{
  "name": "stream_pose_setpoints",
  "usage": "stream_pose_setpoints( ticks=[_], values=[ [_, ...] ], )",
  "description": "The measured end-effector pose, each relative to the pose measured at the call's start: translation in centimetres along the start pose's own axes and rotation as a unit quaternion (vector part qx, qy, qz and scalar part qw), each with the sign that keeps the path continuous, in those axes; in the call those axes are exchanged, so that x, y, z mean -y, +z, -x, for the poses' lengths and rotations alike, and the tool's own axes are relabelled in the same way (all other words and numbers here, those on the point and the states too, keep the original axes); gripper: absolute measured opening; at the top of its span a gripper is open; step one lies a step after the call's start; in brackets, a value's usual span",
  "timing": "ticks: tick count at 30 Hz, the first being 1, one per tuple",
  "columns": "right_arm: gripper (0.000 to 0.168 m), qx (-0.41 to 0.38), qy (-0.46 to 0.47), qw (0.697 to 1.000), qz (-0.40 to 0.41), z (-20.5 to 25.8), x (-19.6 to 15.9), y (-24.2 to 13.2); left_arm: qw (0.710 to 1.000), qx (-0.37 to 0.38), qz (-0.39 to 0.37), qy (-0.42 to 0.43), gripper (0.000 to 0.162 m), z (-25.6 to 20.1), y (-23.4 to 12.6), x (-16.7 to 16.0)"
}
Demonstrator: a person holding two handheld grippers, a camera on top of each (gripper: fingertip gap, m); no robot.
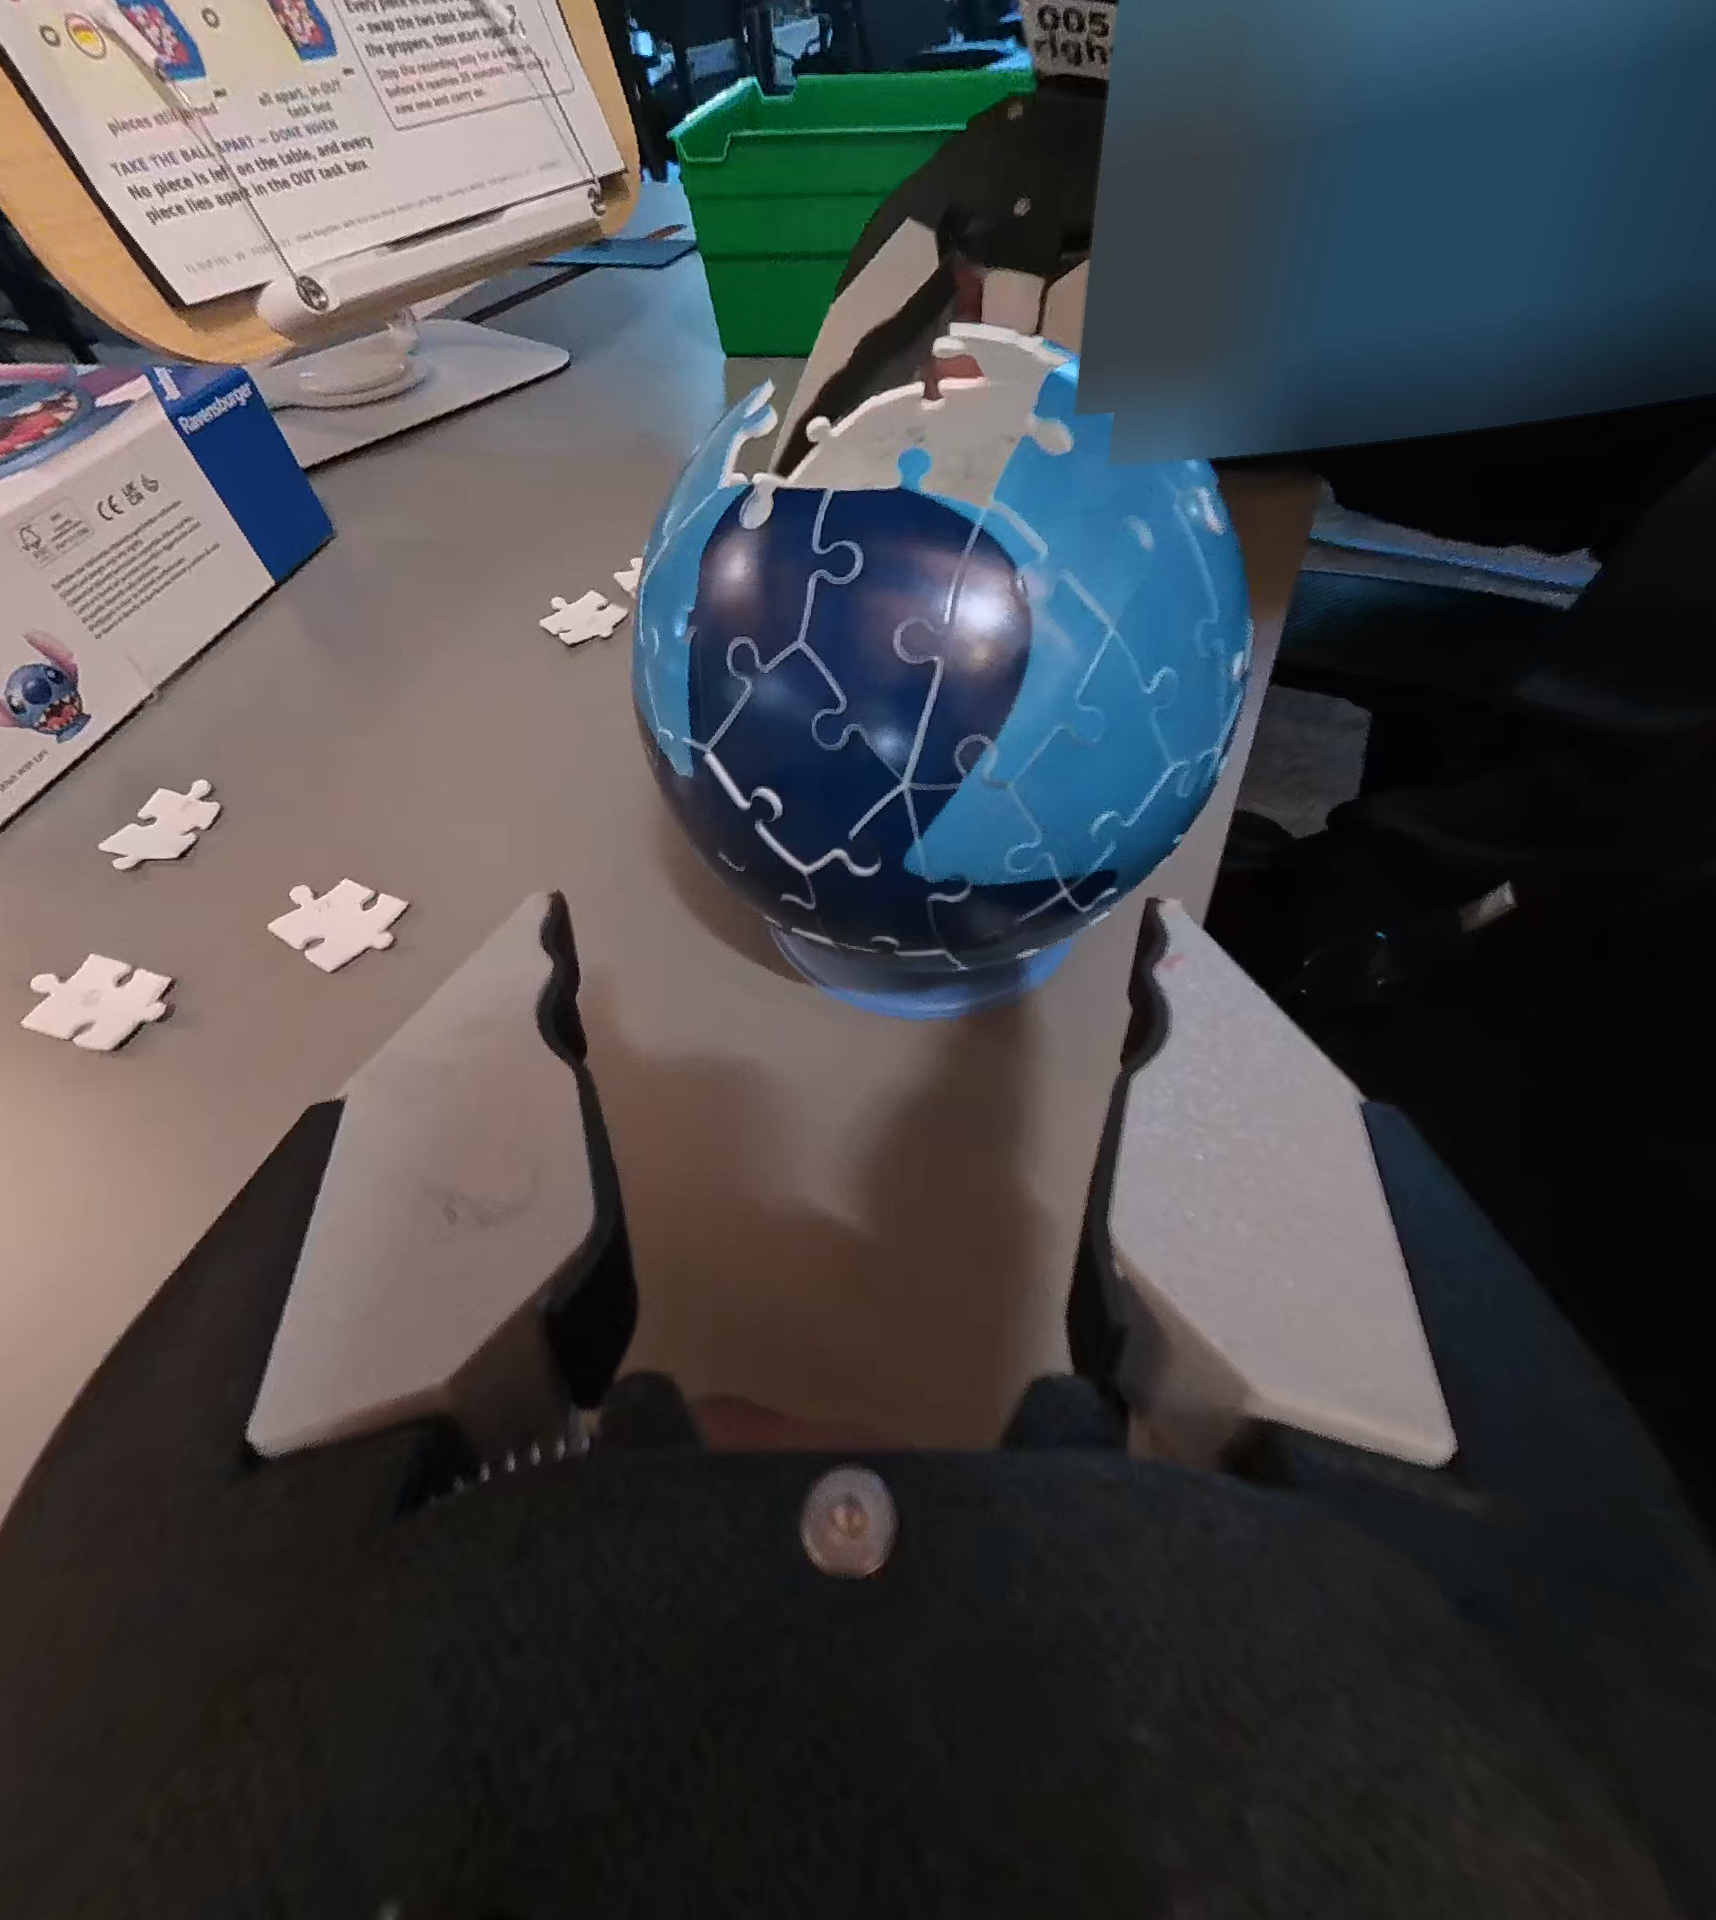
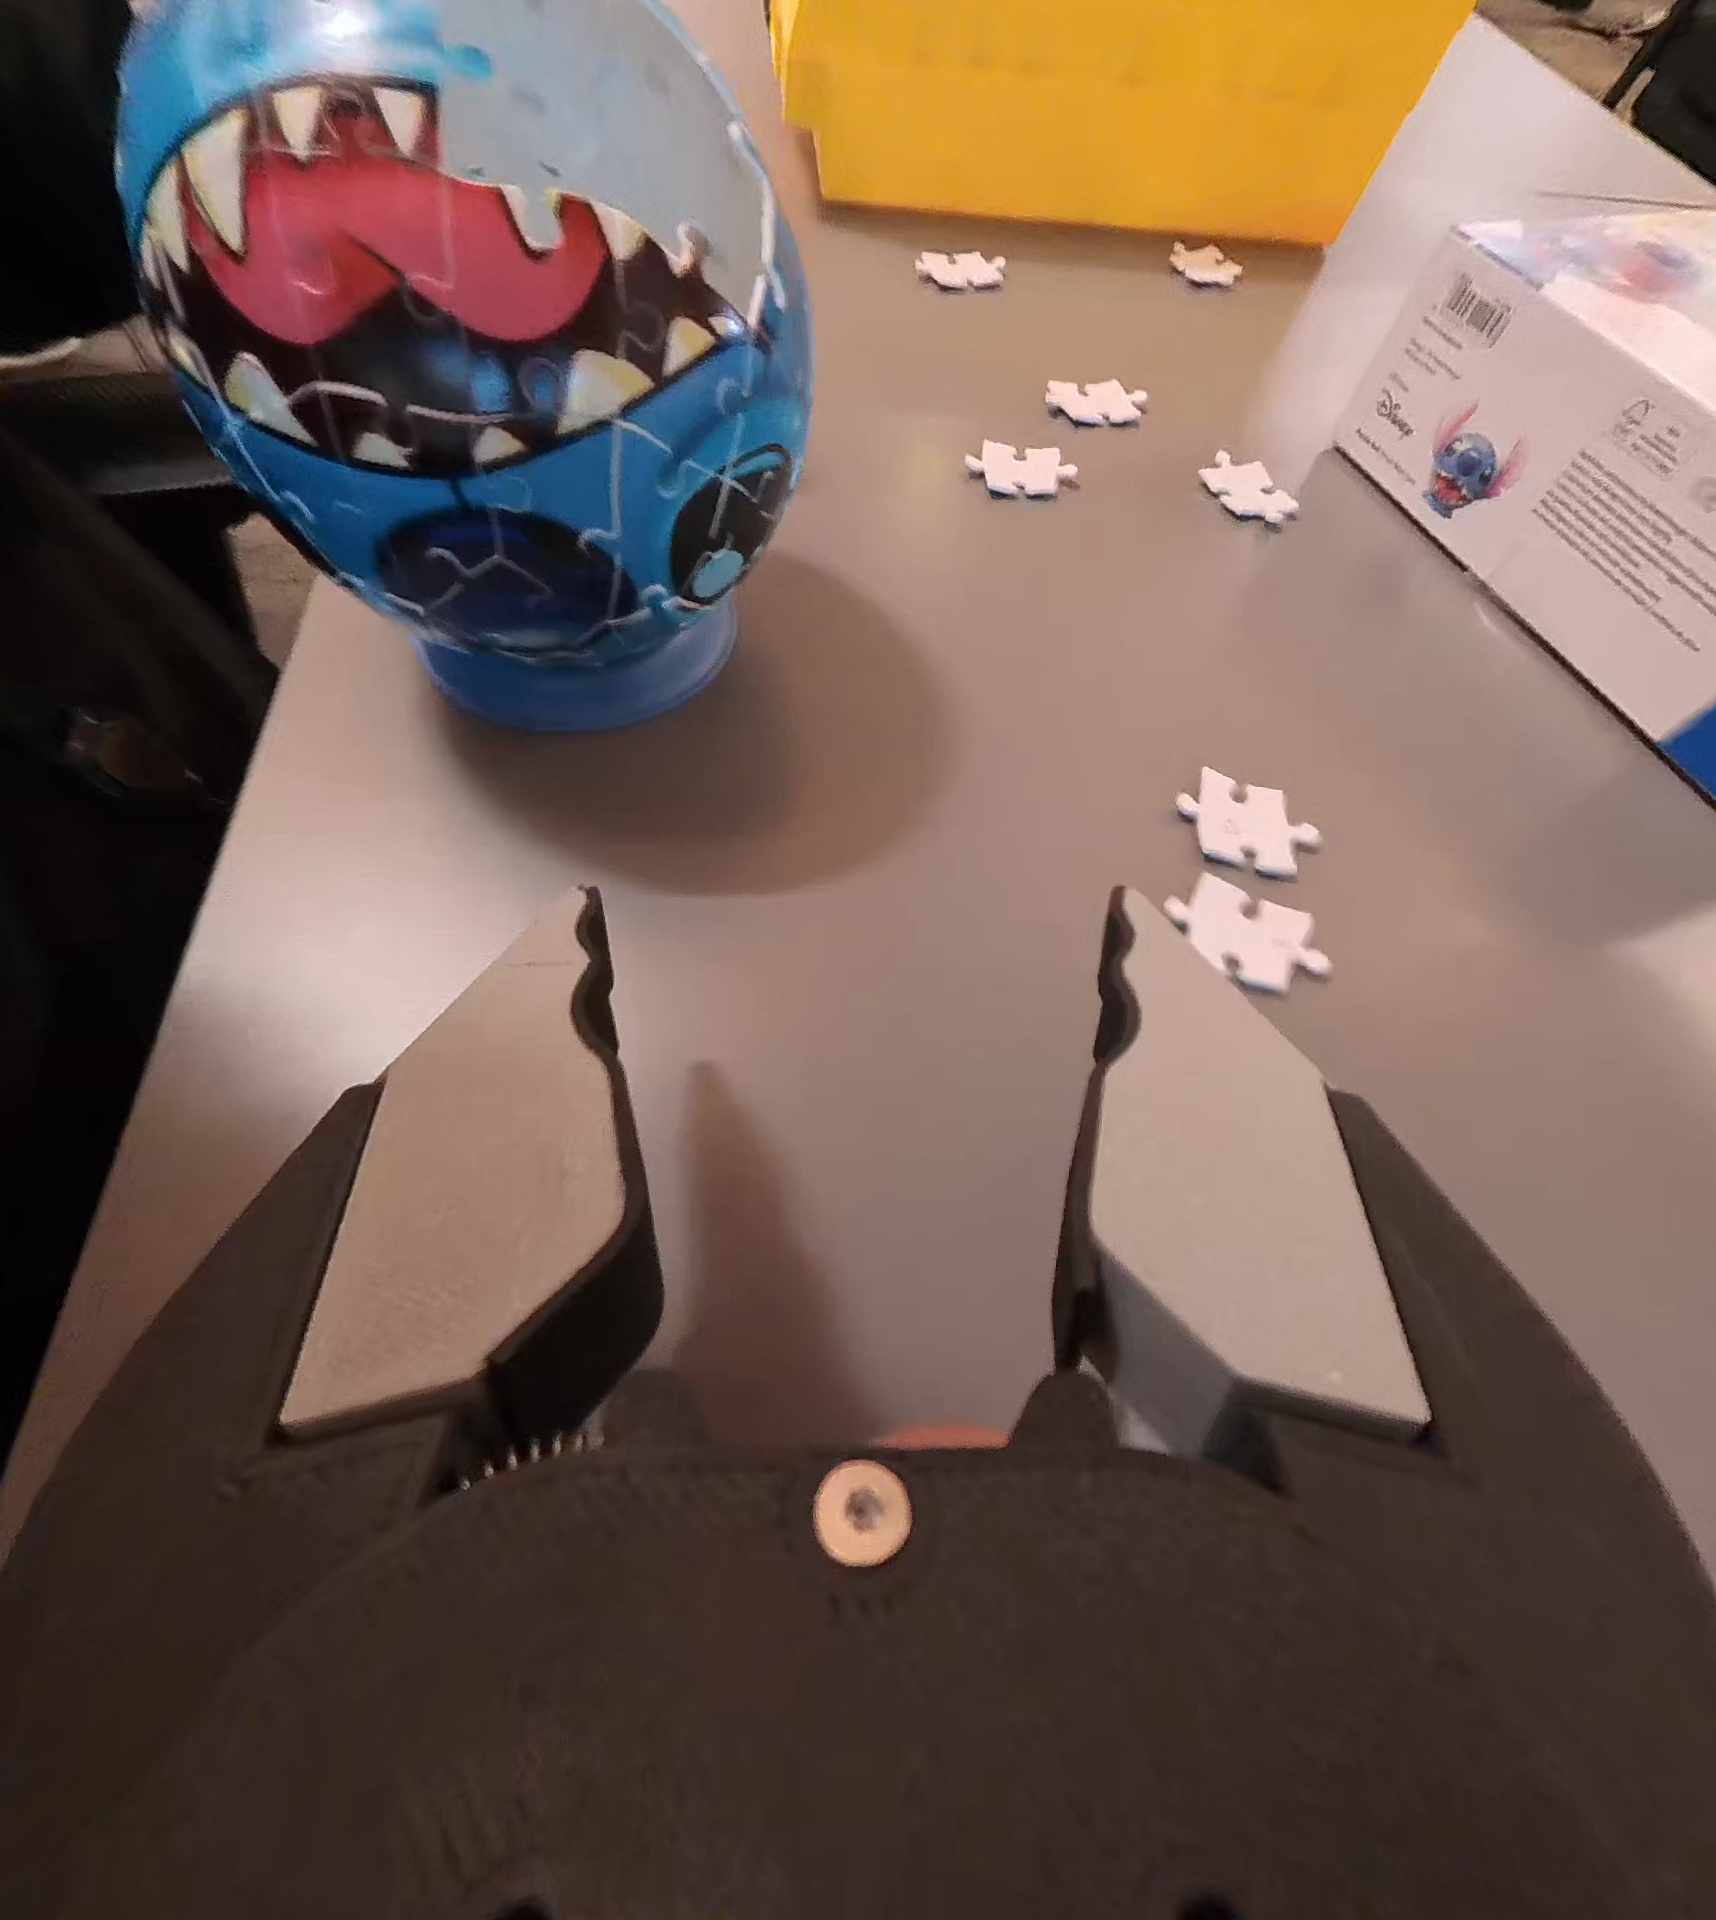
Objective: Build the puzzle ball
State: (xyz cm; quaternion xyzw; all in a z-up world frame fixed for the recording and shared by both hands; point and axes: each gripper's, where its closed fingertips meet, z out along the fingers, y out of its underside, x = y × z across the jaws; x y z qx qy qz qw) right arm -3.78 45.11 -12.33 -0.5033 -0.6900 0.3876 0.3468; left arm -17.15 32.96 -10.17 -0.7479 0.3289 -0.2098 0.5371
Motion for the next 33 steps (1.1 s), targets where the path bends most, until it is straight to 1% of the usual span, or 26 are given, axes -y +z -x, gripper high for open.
stream_pose_setpoints(
  ticks=[8,12,19,25,30,33],
  values=[
    [0.092,0.062,-0.056,0.996,-0.034,4.0,3.1,3.5,0.999,-0.014,0.02,0.022,0.104,-0.8,1.5,-0.1],
    [0.092,0.091,-0.071,0.993,-0.036,5.5,3.9,5.0,0.999,-0.025,0.029,0.027,0.104,-1.1,2.0,-0.3],
    [0.091,0.099,-0.075,0.991,-0.049,5.9,4.8,5.9,0.997,-0.019,0.055,0.048,0.101,-1.3,2.9,-0.8],
    [0.094,0.095,-0.077,0.991,-0.046,5.8,5.0,6.4,0.997,-0.019,0.057,0.04,0.101,-1.1,2.9,-0.9],
    [0.094,0.094,-0.059,0.993,-0.043,5.7,5.0,6.5,0.998,-0.039,0.045,0.008,0.102,-0.9,2.8,-0.5],
    [0.094,0.098,-0.032,0.994,-0.039,5.5,5.1,6.7,0.998,-0.055,0.028,-0.02,0.102,-0.5,2.7,0.0]
  ],
)
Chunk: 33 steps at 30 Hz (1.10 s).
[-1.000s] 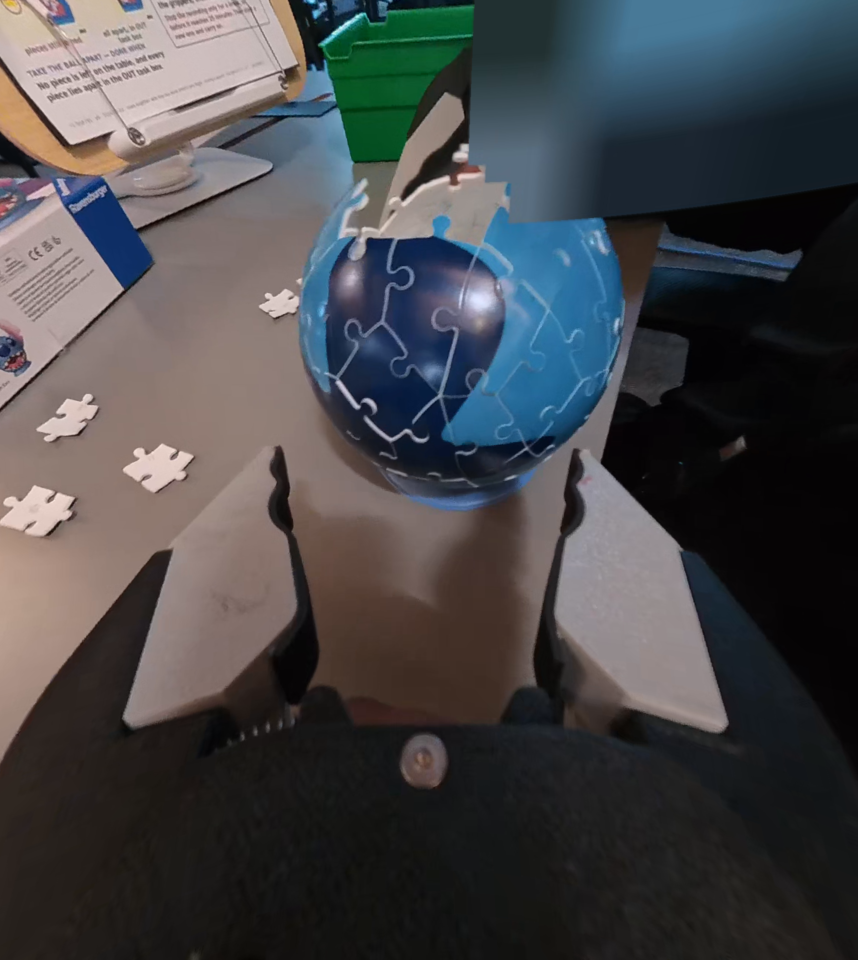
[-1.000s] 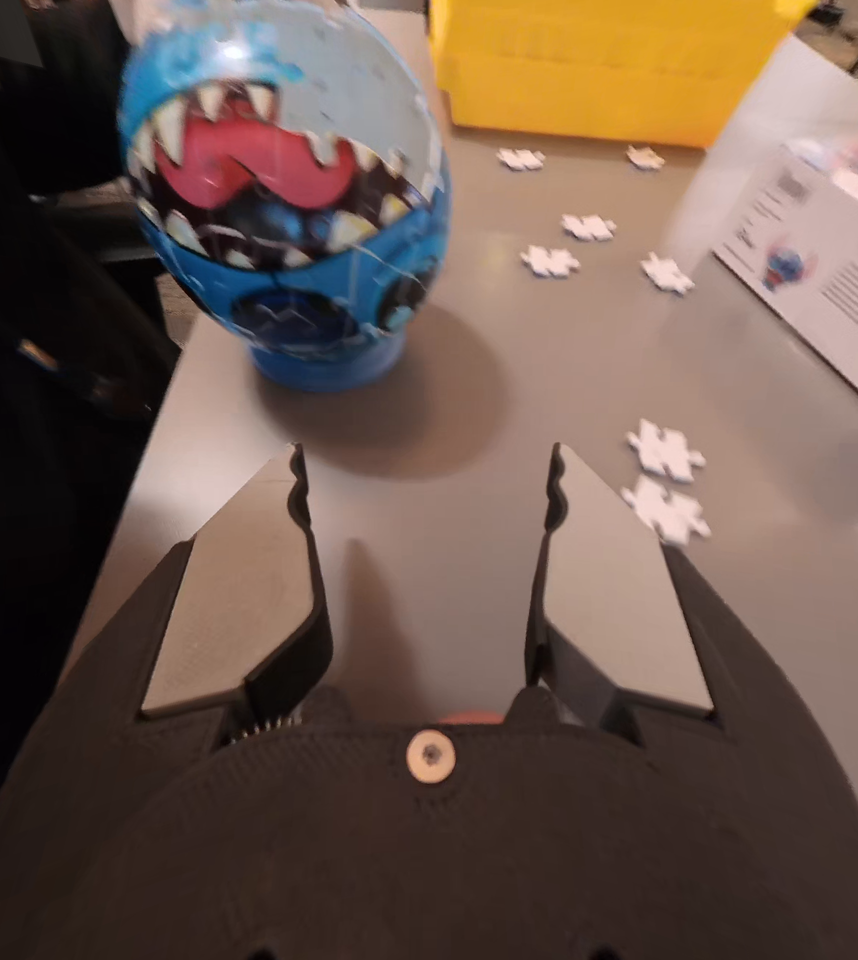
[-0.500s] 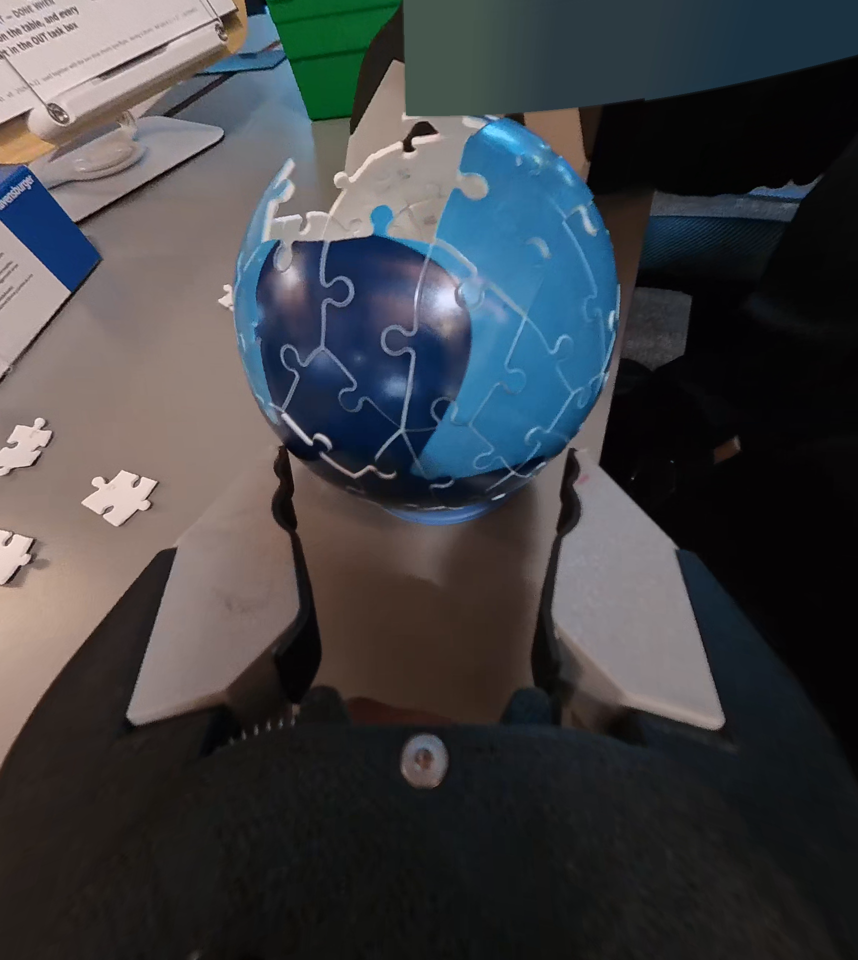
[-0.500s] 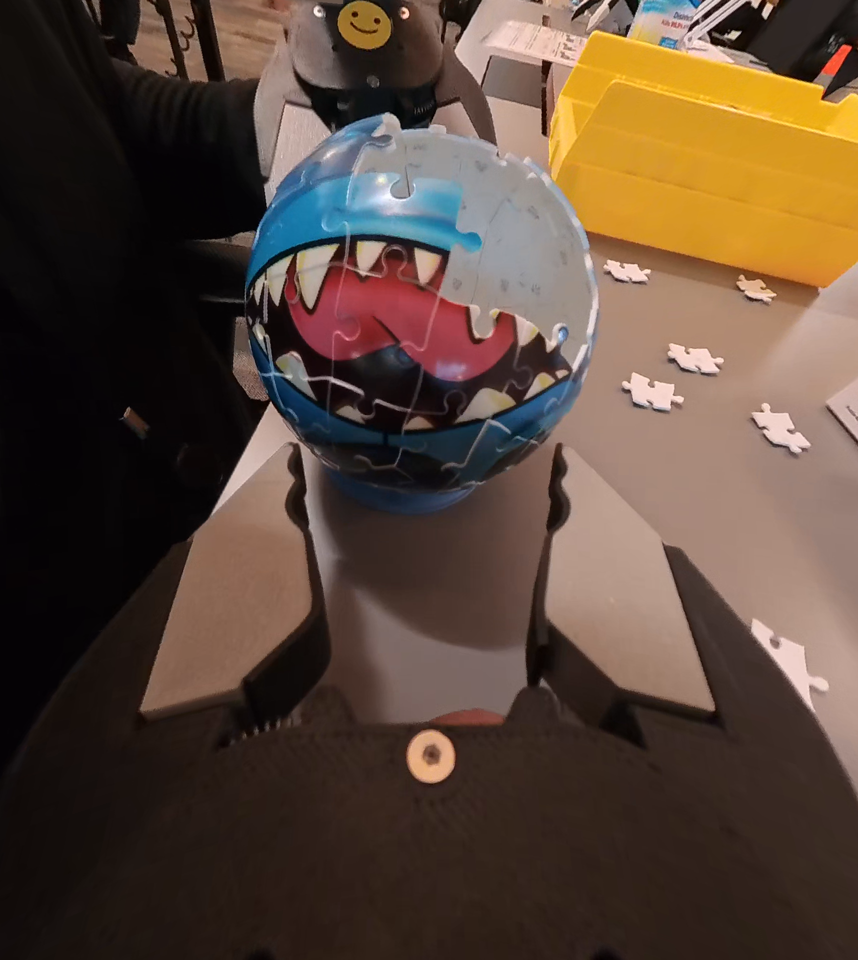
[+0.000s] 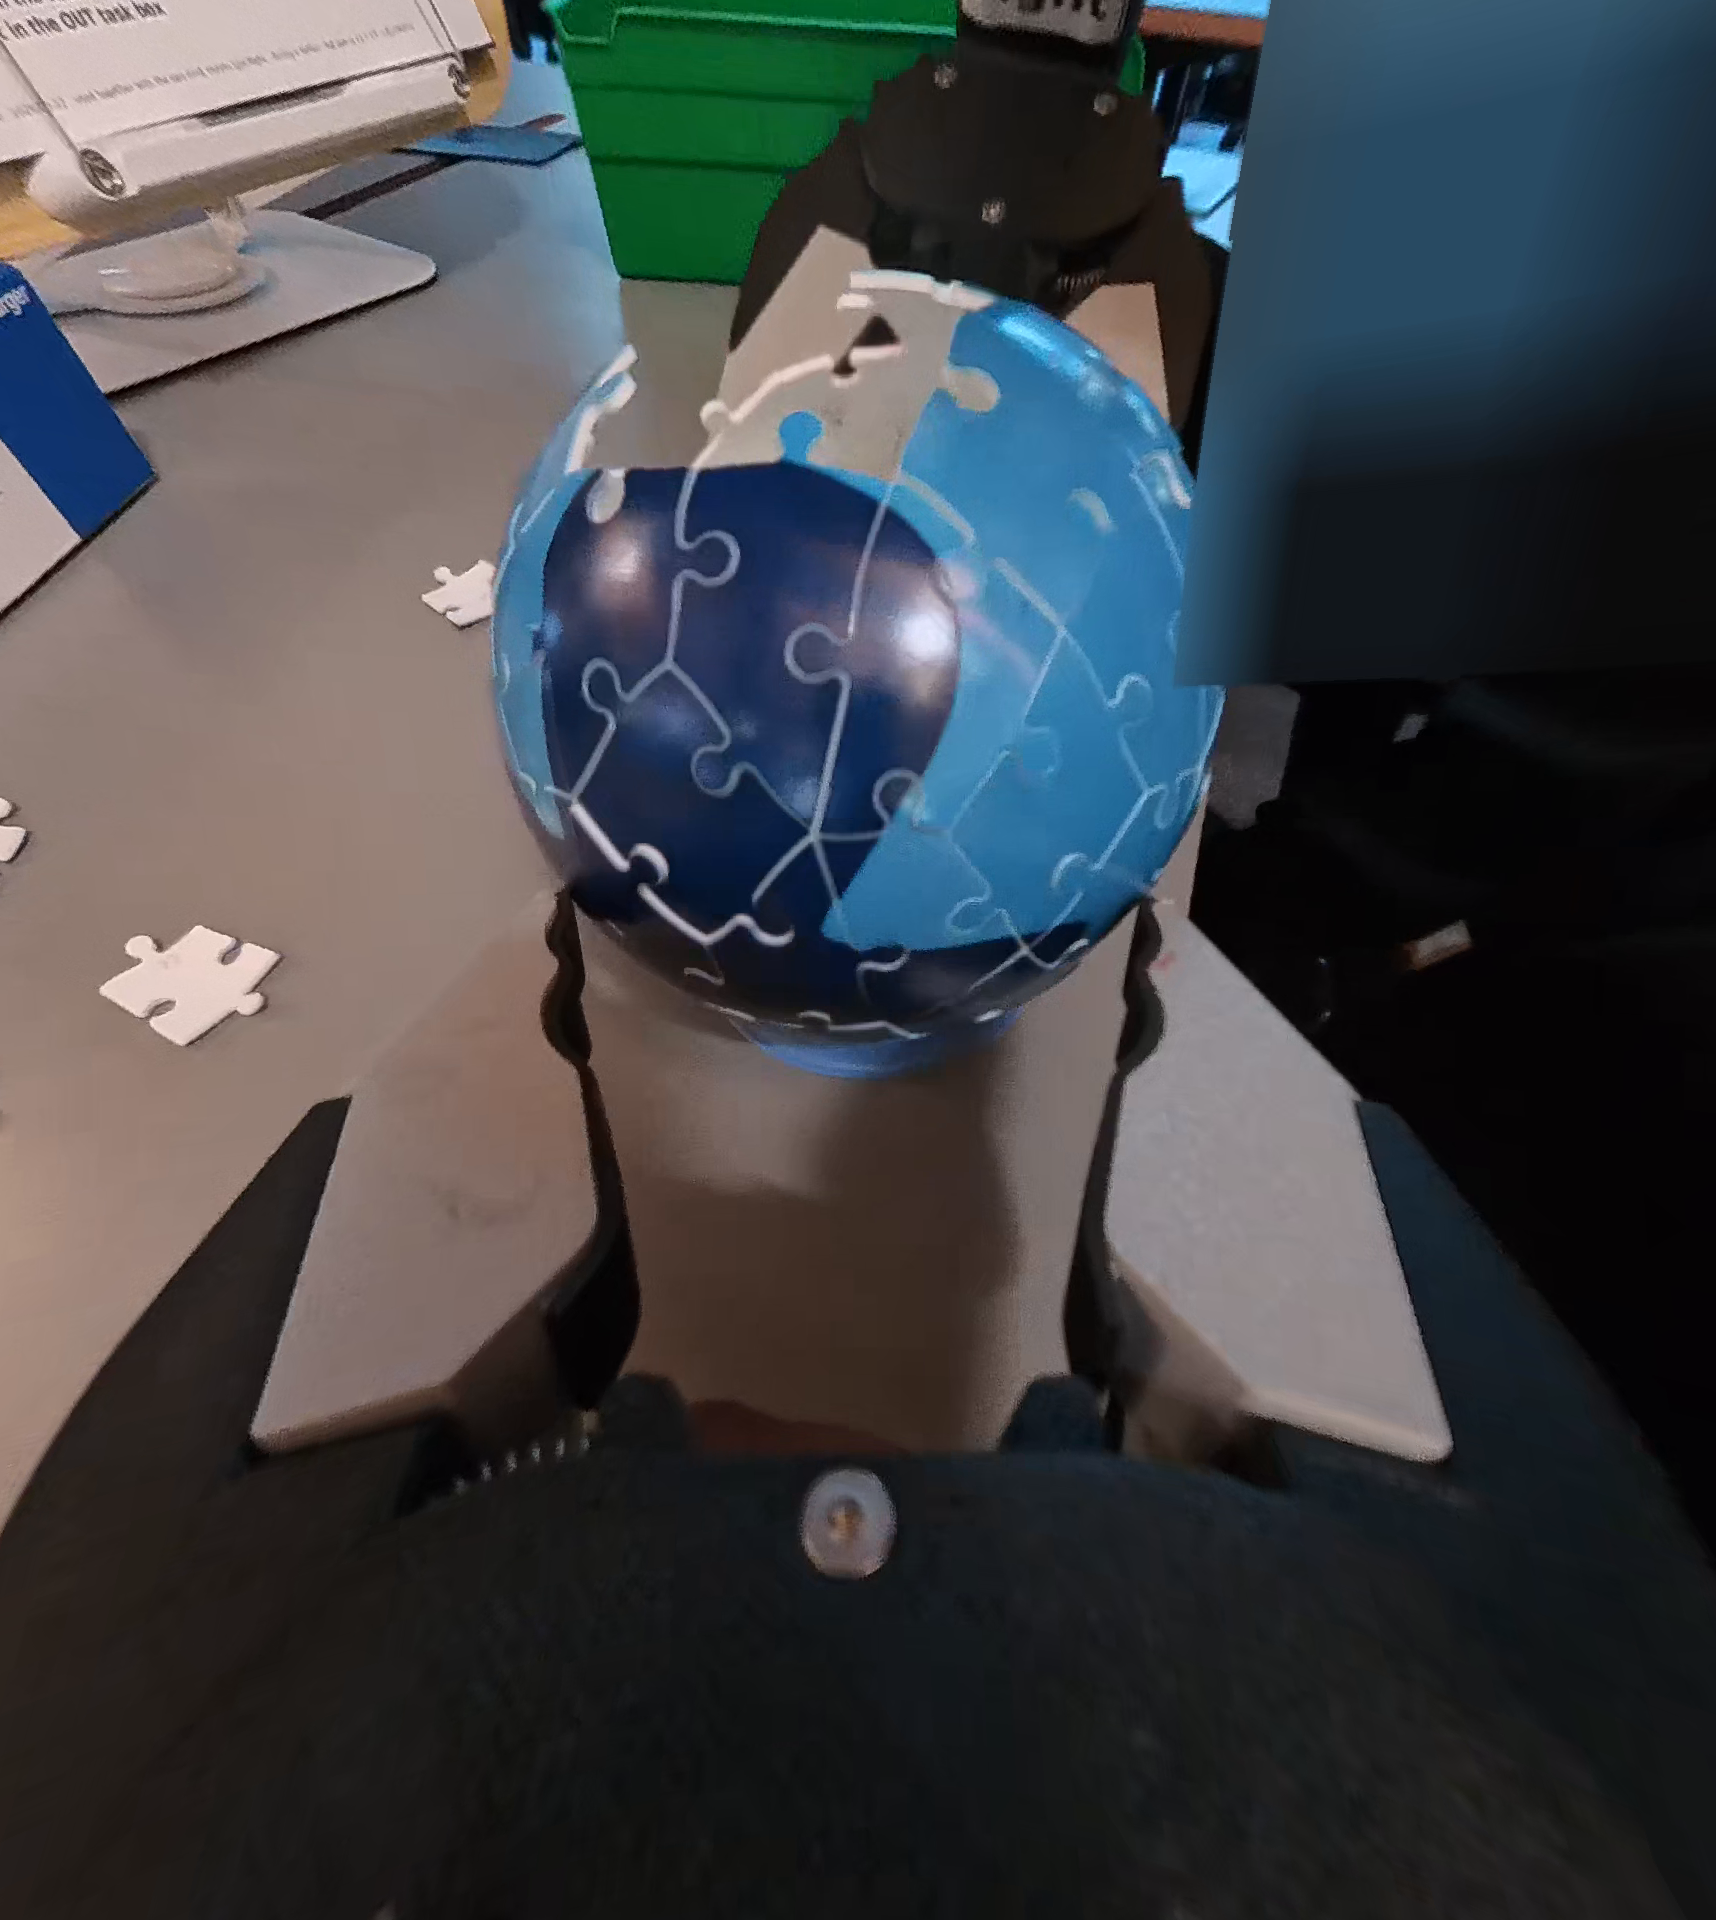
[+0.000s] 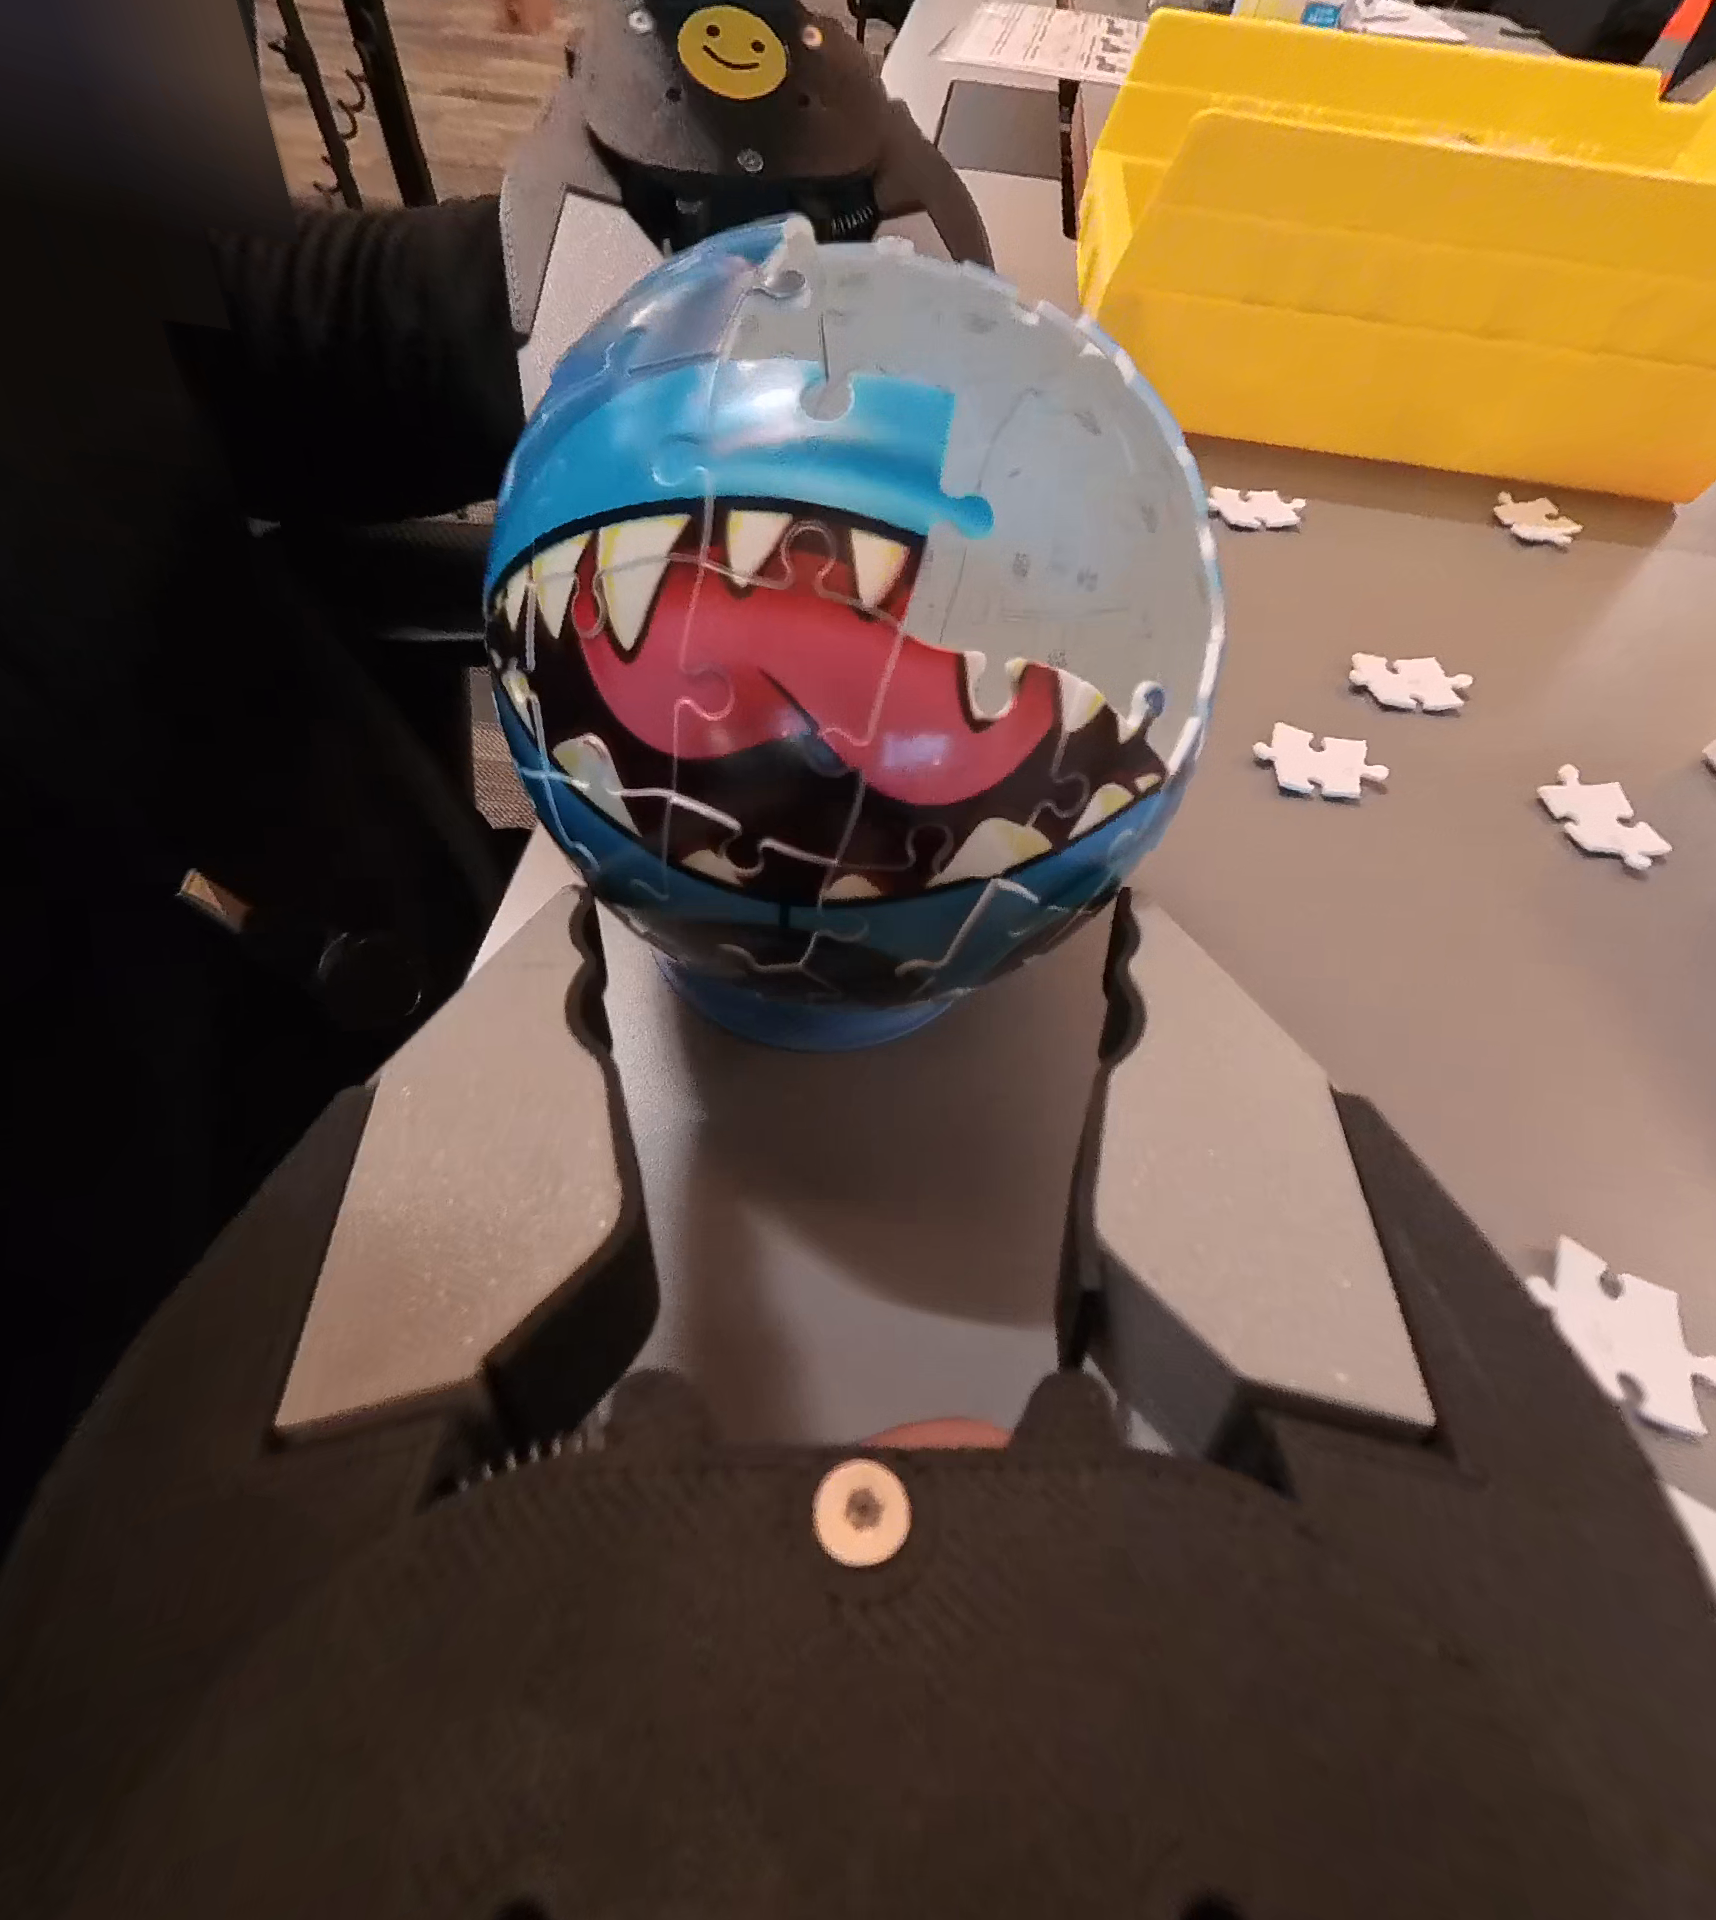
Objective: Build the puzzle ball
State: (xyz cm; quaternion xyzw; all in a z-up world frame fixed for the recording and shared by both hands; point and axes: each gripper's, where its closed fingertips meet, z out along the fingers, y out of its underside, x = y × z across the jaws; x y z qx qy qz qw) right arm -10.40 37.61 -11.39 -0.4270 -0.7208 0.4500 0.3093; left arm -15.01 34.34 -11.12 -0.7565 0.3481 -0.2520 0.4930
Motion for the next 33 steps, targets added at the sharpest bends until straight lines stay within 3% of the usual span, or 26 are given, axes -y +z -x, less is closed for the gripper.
stream_pose_setpoints(
  ticks=[9,33],
  values=[
    [0.093,0.015,0.048,0.999,-0.005,-0.3,0.0,-0.3,0.999,-0.02,-0.017,-0.037,0.102,0.4,0.1,0.6],
    [0.093,0.036,0.034,0.999,0.022,0.7,-0.7,0.1,1.0,0.002,-0.023,-0.018,0.101,-0.6,-0.3,0.5]
  ],
)
